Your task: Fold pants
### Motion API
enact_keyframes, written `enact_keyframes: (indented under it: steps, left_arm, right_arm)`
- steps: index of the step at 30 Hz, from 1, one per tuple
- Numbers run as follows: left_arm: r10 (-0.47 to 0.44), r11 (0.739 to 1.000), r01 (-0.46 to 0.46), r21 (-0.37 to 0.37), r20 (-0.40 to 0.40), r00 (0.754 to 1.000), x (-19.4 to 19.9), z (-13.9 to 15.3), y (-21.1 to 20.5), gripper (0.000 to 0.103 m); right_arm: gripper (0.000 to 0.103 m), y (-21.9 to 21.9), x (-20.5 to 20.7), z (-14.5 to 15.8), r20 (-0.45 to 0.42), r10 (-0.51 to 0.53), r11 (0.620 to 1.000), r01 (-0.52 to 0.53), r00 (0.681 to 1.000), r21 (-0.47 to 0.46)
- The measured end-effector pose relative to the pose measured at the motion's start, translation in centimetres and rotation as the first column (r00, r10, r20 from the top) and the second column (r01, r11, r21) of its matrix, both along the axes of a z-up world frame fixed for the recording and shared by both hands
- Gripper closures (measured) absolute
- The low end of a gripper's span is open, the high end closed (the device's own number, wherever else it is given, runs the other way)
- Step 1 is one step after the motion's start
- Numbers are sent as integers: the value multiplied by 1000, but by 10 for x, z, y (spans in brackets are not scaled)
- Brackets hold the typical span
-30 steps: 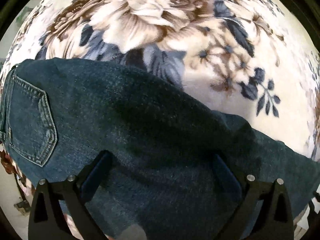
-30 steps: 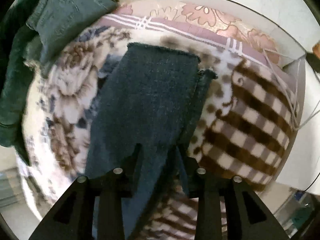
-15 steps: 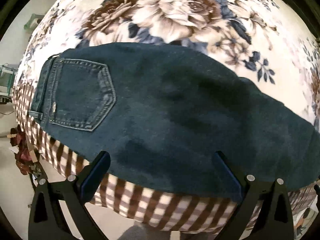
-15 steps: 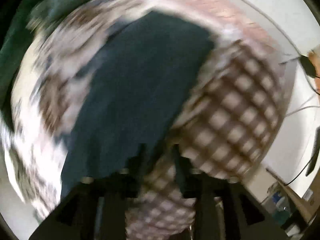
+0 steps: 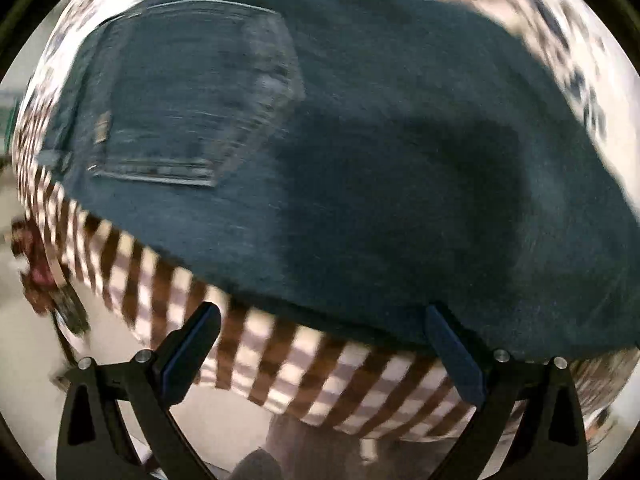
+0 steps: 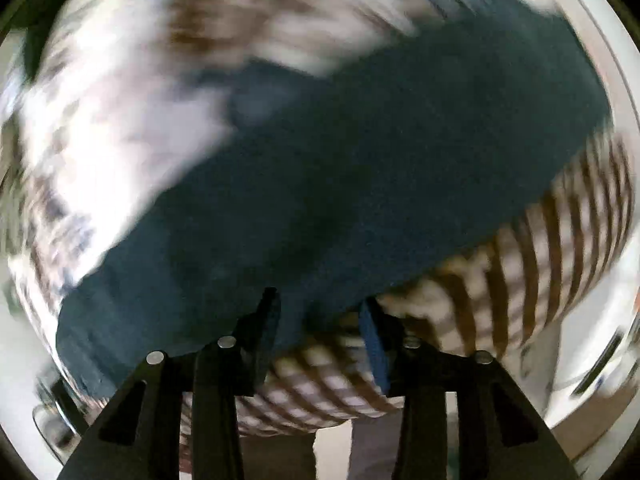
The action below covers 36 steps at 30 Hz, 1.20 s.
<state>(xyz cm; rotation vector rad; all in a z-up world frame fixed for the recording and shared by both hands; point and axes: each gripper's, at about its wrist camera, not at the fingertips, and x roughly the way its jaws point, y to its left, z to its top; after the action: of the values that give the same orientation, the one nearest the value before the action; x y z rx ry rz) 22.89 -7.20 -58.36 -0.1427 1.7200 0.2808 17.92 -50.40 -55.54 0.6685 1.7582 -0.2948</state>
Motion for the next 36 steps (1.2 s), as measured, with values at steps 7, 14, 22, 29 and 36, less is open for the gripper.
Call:
enact_keyframes:
  steps: [7,14,22,29,36]
  left_arm:
    - [125,991,-120,-59,95,988,64,14,33,0]
    - [74,997,-72,-24,89,993,119,-1,36,0]
    - [-57,998,58,-11,73,996,175,-26,8,0]
    - [-86,996,87,-30,43,995,129,-48,12,0]
    - [-34,993,39,-108,54,998,93,-62,41,0]
  right_arm:
    - [60,143,121,-10,140,65,946,-106,988,307]
    - [72,245,182,-82,30,223,910,-219,974,352]
    - [75,259,129,-53,35,312,855,-297,949,426]
    - [73,274,114,-46,36,386,819,-360,922,447]
    - [58,286,131,-58,40,399,780,-362,916,511]
